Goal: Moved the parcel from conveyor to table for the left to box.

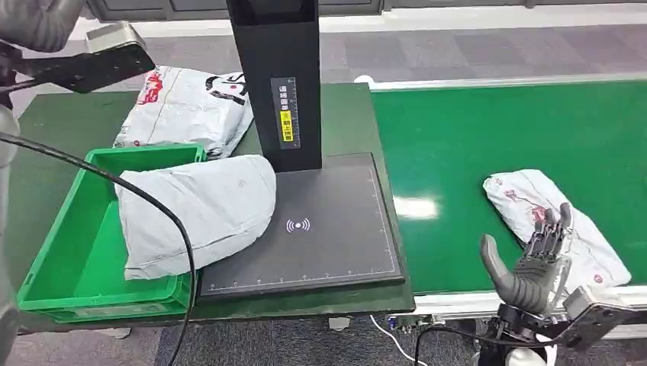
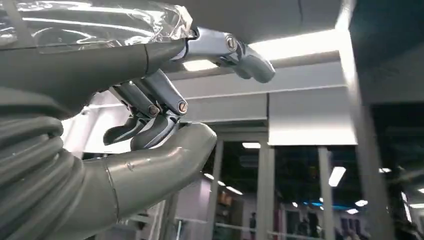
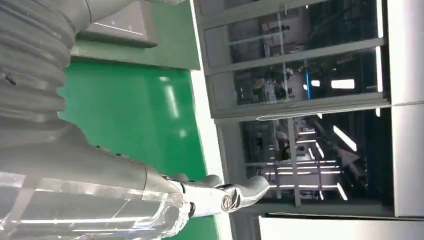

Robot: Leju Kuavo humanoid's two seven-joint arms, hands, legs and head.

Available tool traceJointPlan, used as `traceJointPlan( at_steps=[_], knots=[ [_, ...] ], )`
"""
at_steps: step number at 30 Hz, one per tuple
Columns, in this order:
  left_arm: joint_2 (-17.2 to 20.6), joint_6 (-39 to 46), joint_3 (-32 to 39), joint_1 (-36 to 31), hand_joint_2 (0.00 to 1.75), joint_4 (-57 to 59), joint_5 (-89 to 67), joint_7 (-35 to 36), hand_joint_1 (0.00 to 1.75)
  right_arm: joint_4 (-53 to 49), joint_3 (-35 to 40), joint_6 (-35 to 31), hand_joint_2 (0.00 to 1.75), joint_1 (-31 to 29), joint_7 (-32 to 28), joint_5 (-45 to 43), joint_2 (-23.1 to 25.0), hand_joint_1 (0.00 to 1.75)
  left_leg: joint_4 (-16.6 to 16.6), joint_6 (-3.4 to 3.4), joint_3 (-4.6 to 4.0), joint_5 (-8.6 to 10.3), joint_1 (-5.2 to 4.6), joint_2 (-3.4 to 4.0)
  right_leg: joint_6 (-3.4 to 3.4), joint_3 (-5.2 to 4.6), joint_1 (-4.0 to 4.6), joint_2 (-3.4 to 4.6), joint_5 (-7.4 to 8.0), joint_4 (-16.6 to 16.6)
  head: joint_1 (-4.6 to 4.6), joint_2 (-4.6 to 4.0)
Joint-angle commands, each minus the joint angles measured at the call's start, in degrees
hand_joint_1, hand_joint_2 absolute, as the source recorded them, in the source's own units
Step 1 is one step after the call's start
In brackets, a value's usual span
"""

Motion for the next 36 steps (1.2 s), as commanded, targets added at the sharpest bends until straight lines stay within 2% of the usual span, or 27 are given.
traceJointPlan(
  at_steps=[1, 3, 4, 5, 6, 7, 14, 17, 22, 30, 34, 36],
  knots=[
    [3.3, -2.8, 3.7, -3.3, 1.75, 1.1, -2.8, 2.2, 1.75, 4.1, -2.4, 0.0, 1.75, -3.0, 0.2, -0.8, -0.1, 0.0, 0.0, -0.01, -0.04, 0.0, 0.07, 0.07, -0.04, -0.04, 0.07, 0.08, 0.05, -0.1, -0.02, 0.0],
    [3.9, -4.4, 3.6, -2.6, 1.75, 2.8, -3.1, 1.4, 1.75, 4.8, -1.8, 0.1, 1.75, -3.7, 0.3, -0.7, 0.2, 0.0, 0.0, -0.02, 0.0, -0.01, 0.05, 0.18, -0.04, -0.04, 0.05, 0.18, 0.05, 0.0, -0.02, 0.0],
    [4.1, -4.7, 3.4, -2.0, 1.75, 3.6, -2.9, 0.7, 0.3, 5.2, -1.4, 0.4, 1.75, -4.2, 0.5, -0.5, 0.2, 0.0, -0.1, -0.02, 0.03, 0.0, 0.09, 0.22, -0.05, -0.01, 0.09, 0.23, 0.09, -0.1, 0.0, 0.0],
    [4.4, -4.9, 2.5, -1.4, 1.75, 4.5, -4.1, 0.6, 0.0, 5.8, -1.1, 0.5, 1.75, -5.0, 0.7, -0.3, 0.3, 0.0, -0.1, -0.02, 0.07, 0.0, 0.03, 0.19, -0.04, 0.0, 0.03, 0.2, 0.06, 0.0, 0.0, 0.0],
    [4.5, -5.8, 1.1, -0.5, 1.75, 6.1, -5.1, 0.0, 0.0, 6.3, -0.8, 0.8, 1.75, -5.8, 1.0, 0.0, 0.5, 0.0, -0.1, -0.02, 0.1, 0.04, 0.08, 0.17, -0.05, 0.05, 0.08, 0.19, 0.1, -0.1, 0.0, 0.0],
    [4.1, -5.9, 0.0, -0.2, 1.75, 7.6, -6.2, 0.0, 0.0, 6.8, -0.7, 0.8, 0.0, -6.5, 1.2, 0.3, 0.5, 0.0, -0.1, -0.02, 0.11, 0.05, 0.05, 0.12, -0.04, 0.05, 0.05, 0.16, 0.08, -0.1, 0.0, 0.0],
    [4.2, -5.3, -2.4, 0.9, 1.75, 9.5, -8.3, -0.3, 0.0, 7.1, -0.6, 1.3, 0.0, -6.7, 1.6, 0.8, 0.5, 0.0, -0.1, -0.1, 0.06, 0.09, 0.07, 0.03, -0.06, 0.05, 0.07, 0.06, 0.07, -0.1, 0.0, 0.0],
    [3.8, -9.2, -7.1, 2.5, 1.75, 13.2, -9.6, -3.3, 0.0, 8.0, -0.4, 2.0, 0.0, -7.7, 2.0, 1.2, 0.5, 0.0, -0.1, -0.1, 0.13, 0.11, 0.07, -0.03, -0.07, 0.14, 0.07, 0.0, 0.07, -0.1, -0.02, 0.0],
    [2.0, -10.4, -22.0, 4.7, 1.75, 24.6, -10.9, -8.2, 0.0, 9.4, 0.5, 2.4, 0.0, -8.9, 2.8, 1.6, 0.1, 0.0, -0.4, -0.1, 0.29, 0.27, 0.08, -0.19, -0.08, 0.36, 0.08, -0.15, 0.19, -0.4, 0.0, 0.0],
    [2.6, -10.6, -24.2, 4.2, 1.75, 24.8, -9.2, -8.9, 0.0, 9.0, 0.5, 2.3, 0.0, -8.5, 3.1, 1.8, 0.1, 0.0, -0.2, -0.12, 0.1, 0.14, 0.12, 0.07, -0.13, 0.07, 0.13, 0.11, 0.2, -0.2, -0.02, 0.0],
    [0.4, -13.0, -31.0, 4.2, 1.75, 28.8, -9.2, -11.2, 0.0, 8.6, 1.2, 2.1, 0.0, -7.7, 3.4, 1.9, -0.9, 0.0, -0.2, -0.11, 0.1, 0.13, 0.12, -0.07, -0.11, 0.1, 0.13, 0.01, 0.14, -0.2, -0.02, 0.0],
    [-1.3, -13.4, -37.2, 3.7, 1.75, 32.9, -9.0, -11.4, 0.0, 9.9, 2.1, 1.3, 0.0, -7.6, 3.6, 0.8, -2.9, 0.0, -0.3, -0.09, 0.15, 0.19, 0.08, -0.16, -0.1, 0.18, 0.09, -0.09, 0.16, -0.3, -0.02, 0.0]
  ],
)
